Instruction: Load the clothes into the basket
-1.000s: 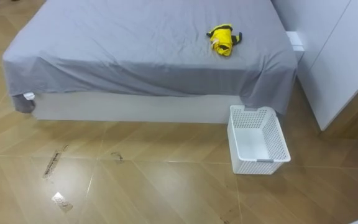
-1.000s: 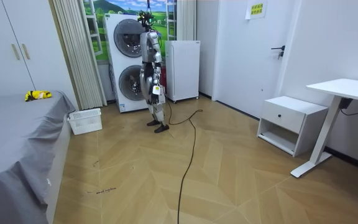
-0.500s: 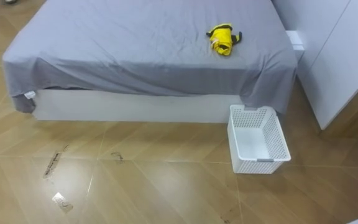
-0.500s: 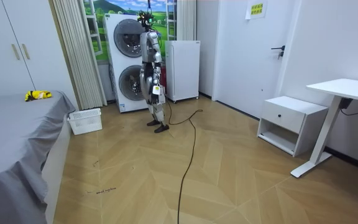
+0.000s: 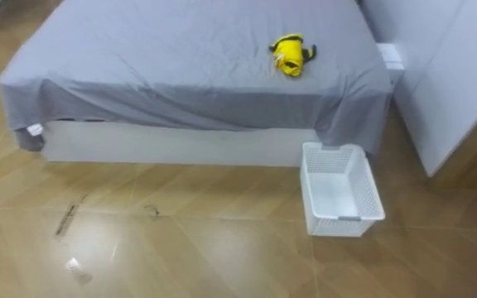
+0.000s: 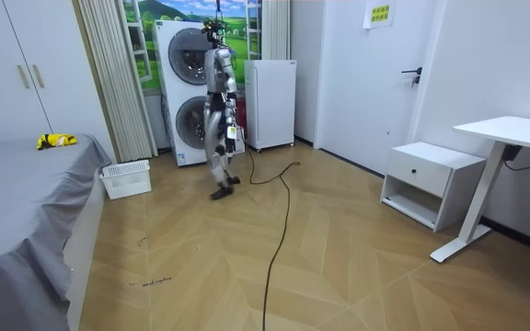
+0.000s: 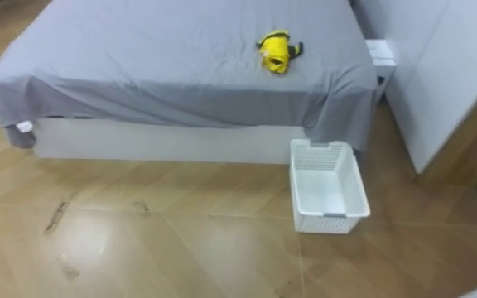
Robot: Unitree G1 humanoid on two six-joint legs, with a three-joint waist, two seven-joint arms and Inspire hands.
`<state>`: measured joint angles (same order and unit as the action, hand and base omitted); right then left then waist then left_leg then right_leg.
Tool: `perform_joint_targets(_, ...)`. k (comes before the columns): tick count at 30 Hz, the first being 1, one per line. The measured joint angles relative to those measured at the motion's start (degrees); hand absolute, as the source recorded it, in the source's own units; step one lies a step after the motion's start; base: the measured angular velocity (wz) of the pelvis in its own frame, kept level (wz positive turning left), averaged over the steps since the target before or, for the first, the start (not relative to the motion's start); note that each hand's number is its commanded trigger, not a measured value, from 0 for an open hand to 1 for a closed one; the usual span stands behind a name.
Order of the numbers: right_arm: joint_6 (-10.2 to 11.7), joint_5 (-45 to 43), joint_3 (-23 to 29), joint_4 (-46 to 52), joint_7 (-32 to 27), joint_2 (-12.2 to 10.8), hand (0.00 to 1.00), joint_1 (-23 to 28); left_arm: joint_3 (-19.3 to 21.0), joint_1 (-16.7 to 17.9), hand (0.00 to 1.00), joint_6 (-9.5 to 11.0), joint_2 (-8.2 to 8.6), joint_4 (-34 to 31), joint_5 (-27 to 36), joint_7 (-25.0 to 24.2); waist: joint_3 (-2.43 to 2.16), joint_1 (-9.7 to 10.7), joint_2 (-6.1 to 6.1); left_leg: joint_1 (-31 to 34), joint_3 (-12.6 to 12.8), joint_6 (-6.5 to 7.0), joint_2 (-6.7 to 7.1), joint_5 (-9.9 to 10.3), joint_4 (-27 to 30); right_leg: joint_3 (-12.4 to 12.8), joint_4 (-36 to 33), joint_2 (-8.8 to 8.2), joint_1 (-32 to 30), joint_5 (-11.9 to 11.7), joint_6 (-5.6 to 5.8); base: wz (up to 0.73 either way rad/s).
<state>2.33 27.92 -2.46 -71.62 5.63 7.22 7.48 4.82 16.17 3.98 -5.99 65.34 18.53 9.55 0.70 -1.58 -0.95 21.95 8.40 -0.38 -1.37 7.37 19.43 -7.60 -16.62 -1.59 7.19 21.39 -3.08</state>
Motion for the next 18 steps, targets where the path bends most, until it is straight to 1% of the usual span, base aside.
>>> perform_joint_targets(1, 0.0, 0.0, -0.2, 0.0, 0.0, 0.0, 0.00, 0.0, -0.1, 0.3, 0.00, 0.0, 0.03, 0.0, 0.0, 0.3, 0.00, 0.0, 0.00, 0.4, 0.0, 0.02, -0.07, -2.2, -1.9, 0.2, 0.1, -0.28, 0.5, 0.6, 0.29, -0.33)
perform_joint_targets(2, 0.0, -0.1, -0.2, 0.0, -0.1, 0.1, 0.00, 0.3, -0.1, 0.6, 0.00, 0.0, 0.12, 0.0, 0.0, 0.4, 0.01, 0.0, -0.05, 0.7, 0.3, 0.66, 0.02, -6.6, -3.7, 0.8, 0.7, -0.81, 1.8, 1.4, 1.36, -0.23)
perform_joint_targets(3, 0.0, -0.8, -0.1, 0.2, -0.5, 0.3, 0.00, 0.5, -0.1, 0.4, 0.00, 0.3, 0.34, 0.0, 0.0, 0.2, -0.04, -0.1, -0.30, 1.3, 1.2, 2.68, 0.65, -10.2, -2.6, 2.0, 1.2, -1.71, 2.3, 2.5, 2.34, -0.21)
perform_joint_targets(4, 0.0, -0.9, 0.0, 0.3, -0.6, 0.3, 0.00, 0.5, -0.1, 0.3, 0.00, 0.3, 0.36, 0.0, 0.0, 0.1, -0.05, -0.2, -0.57, 1.7, 1.6, 3.48, 1.14, -10.7, -1.7, 2.2, 1.3, -2.37, 2.3, 3.0, 2.83, -0.23)
perform_joint_targets(5, 0.1, -1.1, 0.4, 0.4, -0.5, 0.1, 0.00, 0.6, -0.1, 0.0, 0.00, 0.4, 0.21, 0.0, 0.0, -0.1, -0.32, 0.0, -1.56, 2.5, 3.0, 4.81, 2.28, -8.3, 1.2, 2.8, 2.4, -4.06, 2.8, 3.5, 3.64, -0.23)
perform_joint_targets(6, 0.3, -2.1, 0.9, 0.8, -0.4, 0.1, 0.00, 0.4, -0.1, -0.8, 0.00, 1.1, 0.23, 0.0, -0.1, -0.1, -0.03, 0.1, -2.12, 3.3, 4.1, 5.07, 2.80, -5.8, 5.0, 2.8, 3.3, -5.09, 3.4, 3.1, 4.64, -0.19)
perform_joint_targets(7, 0.7, -2.8, 1.4, 0.9, -0.4, 0.1, 0.00, 0.4, -0.1, -1.2, 0.00, 1.3, 0.25, -0.1, 0.0, -0.2, 0.14, 0.1, -1.99, 3.8, 4.2, 5.23, 2.84, -4.1, 6.9, 2.7, 3.2, -5.47, 4.0, 2.6, 5.32, -0.15)
perform_joint_targets(8, 1.1, -3.2, 1.6, 1.0, -0.6, 0.1, 0.00, 0.6, -0.1, -1.7, 0.00, 1.6, 0.03, -0.2, 0.3, -0.5, 0.29, 0.1, -1.99, 4.7, 4.7, 5.72, 2.62, -0.9, 12.1, 3.6, 2.4, -6.66, 5.1, 2.2, 5.81, -0.13)
perform_joint_targets(9, 1.3, -3.2, 1.5, 1.4, -0.7, 0.1, 0.00, 1.0, -0.1, -1.9, 0.00, 2.0, -0.20, -0.2, 1.4, -1.0, 0.45, 0.0, -2.03, 4.8, 6.4, 6.50, 2.20, 1.7, 16.3, 4.4, -1.5, -7.32, 5.3, 2.1, 6.01, -0.12)
perform_joint_targets(10, 1.3, -3.1, 1.5, 2.1, -0.8, 0.2, 0.00, 1.3, -0.2, -1.9, 0.00, 2.3, -0.29, -0.2, 2.1, -1.2, 0.14, 0.0, -1.88, 4.0, 6.9, 6.67, 2.19, 3.2, 16.9, 4.1, -5.3, -7.55, 4.4, 1.8, 6.56, -0.06)
perform_joint_targets(11, 1.4, -2.5, 1.5, 3.8, -0.9, 0.5, 0.00, 2.7, -0.6, -1.9, 0.00, 2.7, -0.27, -0.3, 2.9, -1.2, -0.50, 0.0, -1.50, 0.9, 7.2, 6.56, 2.75, 7.1, 15.3, 2.9, -14.8, -8.39, 1.4, -0.2, 8.10, 0.22)
perform_joint_targets(12, 1.6, -2.6, 1.6, 4.7, -1.3, 0.3, 0.00, 3.3, -0.6, -2.3, 0.00, 2.9, -0.45, -1.3, 3.2, -1.0, -0.23, 0.5, -2.40, -2.4, 7.5, 7.01, 4.33, 8.7, 13.8, 2.3, -23.9, -9.72, -1.3, -4.8, 7.87, 0.34)
perform_joint_targets(13, 1.6, -2.7, 1.7, 4.7, -1.4, 0.3, 0.00, 3.4, -0.7, -2.6, 0.00, 3.1, -0.42, -1.3, 3.0, -1.0, -0.56, 0.5, -2.08, -4.1, 7.8, 7.22, 4.88, 9.1, 12.6, 2.2, -27.7, -10.33, -2.4, -8.4, 7.61, 0.43)
perform_joint_targets(14, 1.8, -2.7, 2.1, 4.9, -1.6, 0.4, 0.00, 3.2, -1.1, -3.5, 0.00, 3.1, -0.30, -1.2, 1.8, -0.9, -0.79, -0.1, -0.86, -7.8, 7.6, 7.57, 5.30, 9.6, 9.6, 2.2, -33.6, -10.45, -5.0, -16.0, 6.60, 0.17)
perform_joint_targets(15, 2.0, -2.7, 2.1, 5.2, -1.7, 0.4, 0.00, 2.5, -1.3, -4.4, 0.00, 3.2, -0.21, -1.6, 0.3, -0.9, -0.79, -0.5, -0.07, -10.9, 6.5, 7.45, 5.16, 9.6, 6.5, 0.7, -37.8, -9.87, -9.1, -13.8, 5.48, 0.09)
perform_joint_targets(16, 2.0, -2.6, 2.0, 5.7, -1.7, 0.3, 0.00, 1.8, -1.3, -4.6, 0.00, 3.3, -0.22, -1.6, -0.7, -0.8, -0.52, -0.6, 0.52, -12.6, 5.9, 7.31, 5.02, 9.5, 4.9, -0.2, -39.6, -9.10, -11.4, -11.3, 4.49, 0.12)
perform_joint_targets(17, 2.1, -2.1, 2.0, 7.9, -1.7, 0.3, 0.00, 1.5, -1.6, -5.3, 0.00, 3.7, -0.22, -1.4, -1.8, -0.4, -0.07, -0.5, 1.09, -15.7, 4.8, 7.05, 4.48, 9.4, 2.0, -1.5, -40.4, -7.27, -15.8, -7.0, 2.80, 0.29)
perform_joint_targets(18, 2.4, -1.8, 2.0, 9.8, -1.8, 0.1, 0.00, 1.5, -1.9, -5.4, 0.00, 3.7, -0.18, -2.1, -2.5, -0.2, 0.02, -0.3, 1.90, -18.9, 3.6, 6.71, 4.11, 9.5, -0.4, -3.0, -37.9, -5.48, -20.2, -4.3, 2.45, 0.35)
